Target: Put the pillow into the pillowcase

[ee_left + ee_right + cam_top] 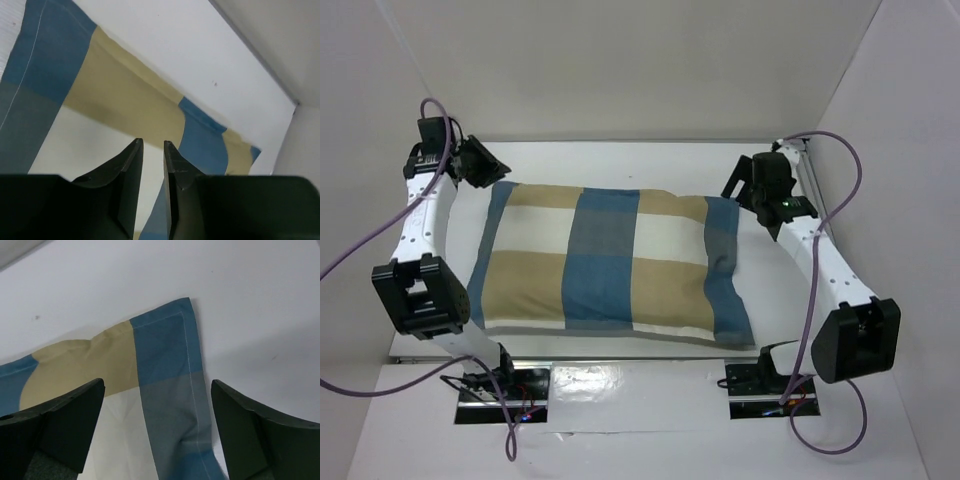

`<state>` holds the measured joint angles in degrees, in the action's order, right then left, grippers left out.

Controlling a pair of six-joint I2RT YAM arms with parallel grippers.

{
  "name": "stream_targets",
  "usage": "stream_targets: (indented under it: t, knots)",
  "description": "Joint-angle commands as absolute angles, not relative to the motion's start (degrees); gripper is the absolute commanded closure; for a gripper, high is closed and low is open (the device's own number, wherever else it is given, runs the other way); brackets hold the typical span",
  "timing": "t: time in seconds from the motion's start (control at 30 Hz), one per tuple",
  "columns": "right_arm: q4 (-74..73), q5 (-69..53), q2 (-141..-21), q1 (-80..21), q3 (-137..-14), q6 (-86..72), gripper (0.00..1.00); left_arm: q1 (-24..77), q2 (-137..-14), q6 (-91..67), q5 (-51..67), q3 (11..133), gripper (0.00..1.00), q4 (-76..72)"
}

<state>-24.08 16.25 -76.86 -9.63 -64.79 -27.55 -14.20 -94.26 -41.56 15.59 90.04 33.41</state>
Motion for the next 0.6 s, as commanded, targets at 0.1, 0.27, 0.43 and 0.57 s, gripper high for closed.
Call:
stream_targets:
  t: [0.1,0.27,0.43,0.57]
  knots:
    - [-21.6,15.1,-69.4,-9.2,-68.0,-26.3,0.00,-9.2,-84.1,-29.8,14.6,89.0,0.58,39.1]
    - [-31.1,24.2,-73.8,-9.2,-75.0,-26.5,0.00,-4.1,-77.6,-27.8,14.6,82.2,0.58,39.9]
    - [-38.3,28.9,-77.3,-9.2,-77.3,-27.0,0.00,0.0,-76.2,-27.2,14.6,83.1,0.58,39.9]
    - [-35.9,27.4,-74.6,-9.2,-73.8,-27.0,0.00,1.2,-76.2,-26.6,14.6,85.3,0.58,40.5]
